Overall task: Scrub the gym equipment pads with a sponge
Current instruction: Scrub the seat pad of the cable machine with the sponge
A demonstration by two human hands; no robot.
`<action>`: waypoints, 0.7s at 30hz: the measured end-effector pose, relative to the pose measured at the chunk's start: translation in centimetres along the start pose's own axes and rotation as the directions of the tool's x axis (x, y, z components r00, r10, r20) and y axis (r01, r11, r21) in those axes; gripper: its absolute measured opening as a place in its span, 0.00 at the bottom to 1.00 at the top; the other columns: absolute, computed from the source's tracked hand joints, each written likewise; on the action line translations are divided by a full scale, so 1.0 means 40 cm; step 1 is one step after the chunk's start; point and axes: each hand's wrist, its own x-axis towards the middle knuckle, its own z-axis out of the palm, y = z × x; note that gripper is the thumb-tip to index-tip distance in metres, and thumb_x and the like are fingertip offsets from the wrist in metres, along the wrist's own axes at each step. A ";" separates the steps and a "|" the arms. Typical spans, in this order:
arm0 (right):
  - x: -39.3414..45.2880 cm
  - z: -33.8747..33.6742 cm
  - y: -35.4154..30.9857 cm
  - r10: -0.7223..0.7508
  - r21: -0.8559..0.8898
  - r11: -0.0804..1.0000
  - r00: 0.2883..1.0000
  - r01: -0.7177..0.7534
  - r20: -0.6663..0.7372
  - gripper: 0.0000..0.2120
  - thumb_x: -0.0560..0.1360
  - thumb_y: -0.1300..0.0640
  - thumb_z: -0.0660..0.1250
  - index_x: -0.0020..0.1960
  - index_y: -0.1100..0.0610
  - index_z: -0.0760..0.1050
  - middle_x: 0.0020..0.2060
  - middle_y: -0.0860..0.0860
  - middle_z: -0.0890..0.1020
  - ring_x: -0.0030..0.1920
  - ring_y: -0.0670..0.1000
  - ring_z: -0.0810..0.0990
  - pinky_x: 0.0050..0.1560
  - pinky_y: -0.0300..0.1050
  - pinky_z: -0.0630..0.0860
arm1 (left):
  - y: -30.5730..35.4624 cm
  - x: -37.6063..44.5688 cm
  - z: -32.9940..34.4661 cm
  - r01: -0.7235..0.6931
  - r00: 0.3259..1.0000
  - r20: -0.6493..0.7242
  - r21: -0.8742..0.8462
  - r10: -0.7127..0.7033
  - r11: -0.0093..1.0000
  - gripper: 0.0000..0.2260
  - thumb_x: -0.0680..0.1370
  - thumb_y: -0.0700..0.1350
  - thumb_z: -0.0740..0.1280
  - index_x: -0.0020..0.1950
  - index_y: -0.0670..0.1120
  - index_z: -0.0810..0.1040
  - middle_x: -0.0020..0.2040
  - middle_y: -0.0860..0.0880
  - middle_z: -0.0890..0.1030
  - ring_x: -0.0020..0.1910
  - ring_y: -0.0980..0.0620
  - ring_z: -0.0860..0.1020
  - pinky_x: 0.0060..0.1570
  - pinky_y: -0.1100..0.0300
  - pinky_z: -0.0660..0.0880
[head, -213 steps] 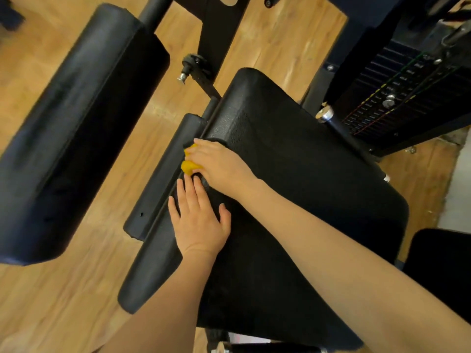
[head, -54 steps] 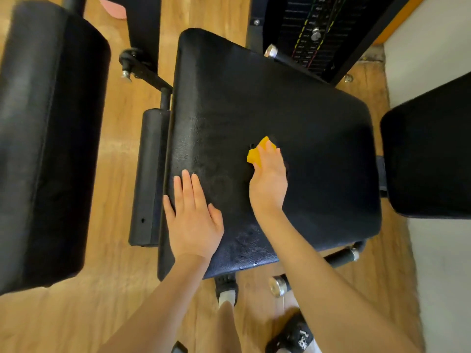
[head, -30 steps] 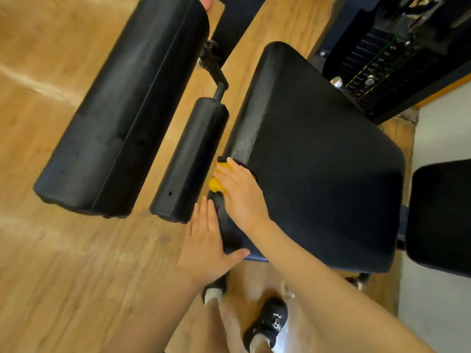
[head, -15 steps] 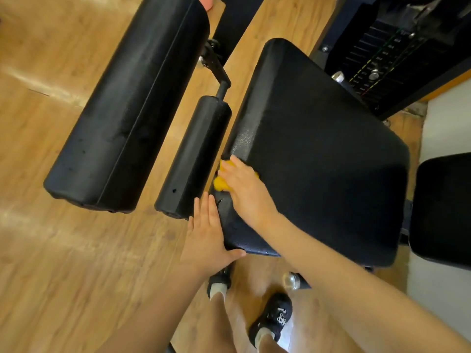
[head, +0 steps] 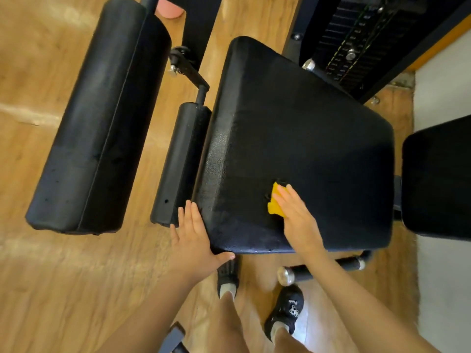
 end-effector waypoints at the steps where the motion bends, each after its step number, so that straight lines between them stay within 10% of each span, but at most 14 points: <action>1: -0.031 -0.020 0.056 0.110 -0.018 0.994 0.993 -0.110 -0.033 0.23 0.73 0.70 0.55 0.67 0.60 0.70 0.67 0.51 0.70 0.71 0.52 0.63 0.70 0.35 0.57 | 0.002 0.000 0.000 0.002 1.000 -0.004 -0.002 -0.002 1.000 0.60 0.68 0.66 0.70 0.73 0.42 0.26 0.76 0.46 0.31 0.75 0.46 0.32 0.74 0.43 0.40; 5: -0.080 -0.060 0.140 0.411 -0.086 0.903 0.905 -0.420 -0.109 0.19 0.75 0.72 0.59 0.65 0.63 0.73 0.69 0.55 0.68 0.72 0.56 0.63 0.72 0.46 0.60 | 0.008 -0.005 0.002 0.001 1.000 -0.016 0.022 0.000 1.000 0.59 0.68 0.66 0.69 0.73 0.40 0.28 0.76 0.44 0.32 0.75 0.45 0.32 0.72 0.43 0.38; 9: -0.001 0.024 -0.059 0.165 0.000 0.986 0.980 -0.167 -0.114 0.16 0.75 0.66 0.58 0.60 0.61 0.76 0.67 0.57 0.71 0.71 0.57 0.63 0.71 0.32 0.51 | 0.008 -0.006 0.007 -0.021 0.998 -0.060 0.105 0.027 0.994 0.60 0.68 0.68 0.68 0.71 0.40 0.26 0.74 0.45 0.30 0.73 0.48 0.31 0.72 0.43 0.38; 13: 0.026 0.082 -0.239 -0.150 0.210 0.966 0.988 0.151 -0.019 0.23 0.70 0.70 0.63 0.64 0.60 0.72 0.67 0.54 0.72 0.70 0.53 0.61 0.65 0.46 0.67 | 0.013 -0.013 0.032 -0.081 0.984 -0.135 0.240 0.116 0.967 0.57 0.69 0.67 0.68 0.70 0.39 0.29 0.73 0.43 0.32 0.73 0.47 0.34 0.72 0.41 0.43; 17: -0.009 0.046 -0.137 -0.166 0.160 0.974 0.986 0.162 0.012 0.29 0.66 0.73 0.64 0.66 0.59 0.71 0.68 0.53 0.72 0.69 0.54 0.65 0.60 0.49 0.72 | 0.030 -0.026 0.079 -0.072 0.961 -0.218 0.392 0.169 0.917 0.53 0.63 0.57 0.78 0.74 0.31 0.54 0.74 0.32 0.58 0.74 0.36 0.56 0.67 0.38 0.58; 21: -0.084 -0.002 0.042 -0.059 0.082 0.995 0.998 0.058 0.012 0.33 0.66 0.77 0.66 0.68 0.59 0.69 0.69 0.53 0.70 0.70 0.53 0.64 0.61 0.52 0.70 | 0.064 -0.042 0.091 -0.038 0.965 -0.214 0.460 0.152 0.887 0.48 0.70 0.55 0.73 0.75 0.33 0.48 0.76 0.34 0.50 0.76 0.38 0.47 0.72 0.42 0.45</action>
